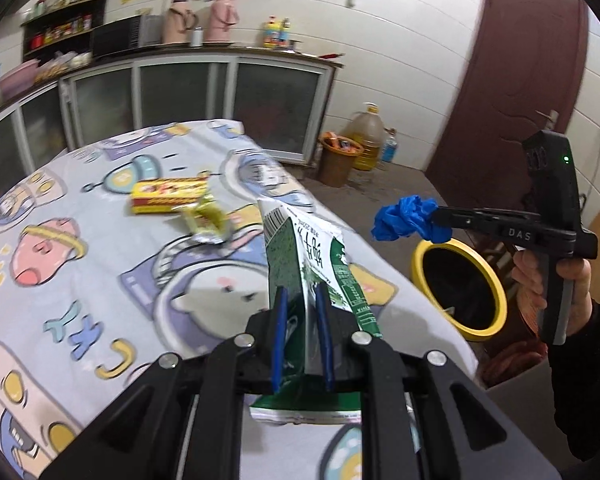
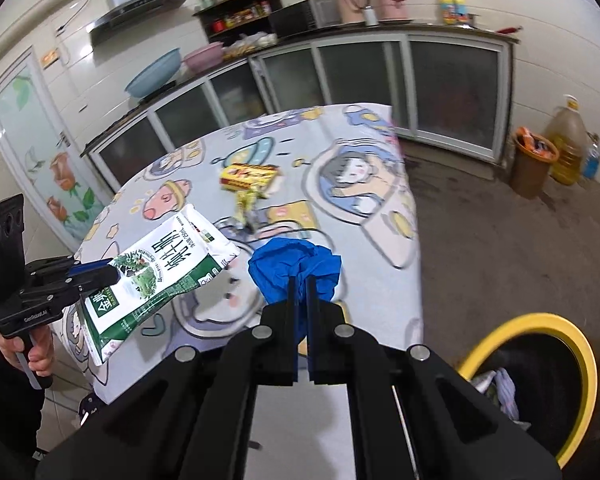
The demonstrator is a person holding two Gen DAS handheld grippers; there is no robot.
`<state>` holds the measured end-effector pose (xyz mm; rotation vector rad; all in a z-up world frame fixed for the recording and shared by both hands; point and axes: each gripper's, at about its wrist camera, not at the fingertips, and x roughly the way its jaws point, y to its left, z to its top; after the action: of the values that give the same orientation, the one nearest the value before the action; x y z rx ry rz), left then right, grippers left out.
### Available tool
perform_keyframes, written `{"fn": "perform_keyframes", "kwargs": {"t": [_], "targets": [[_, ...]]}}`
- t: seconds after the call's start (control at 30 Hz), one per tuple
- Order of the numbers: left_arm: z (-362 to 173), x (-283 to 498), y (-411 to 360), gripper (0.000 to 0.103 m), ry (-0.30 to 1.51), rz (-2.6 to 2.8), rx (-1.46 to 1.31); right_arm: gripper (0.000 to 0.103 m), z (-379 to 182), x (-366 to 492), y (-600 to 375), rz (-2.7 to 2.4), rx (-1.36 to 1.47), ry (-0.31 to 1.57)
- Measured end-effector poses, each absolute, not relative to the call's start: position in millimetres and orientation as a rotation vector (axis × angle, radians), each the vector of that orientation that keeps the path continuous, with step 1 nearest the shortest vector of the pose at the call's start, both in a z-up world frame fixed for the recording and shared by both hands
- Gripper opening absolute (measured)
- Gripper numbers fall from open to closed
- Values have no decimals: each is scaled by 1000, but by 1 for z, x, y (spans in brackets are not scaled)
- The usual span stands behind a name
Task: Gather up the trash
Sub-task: 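Carry both held items toward the yellow-rimmed bin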
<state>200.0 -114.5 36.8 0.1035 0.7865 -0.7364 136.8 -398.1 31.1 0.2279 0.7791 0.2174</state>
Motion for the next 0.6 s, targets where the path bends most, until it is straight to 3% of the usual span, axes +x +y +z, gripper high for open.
{"fn": "perform_keyframes", "kwargs": {"t": [0.2, 0.33, 0.6], "targets": [[41, 193, -164, 13, 778, -816, 139, 4, 27, 110, -448, 126, 269, 759], [44, 190, -201, 5, 769, -875, 162, 4, 26, 92, -481, 59, 295, 741], [40, 189, -275, 3, 773, -991, 190, 4, 21, 58, -545, -65, 364, 709]]}}
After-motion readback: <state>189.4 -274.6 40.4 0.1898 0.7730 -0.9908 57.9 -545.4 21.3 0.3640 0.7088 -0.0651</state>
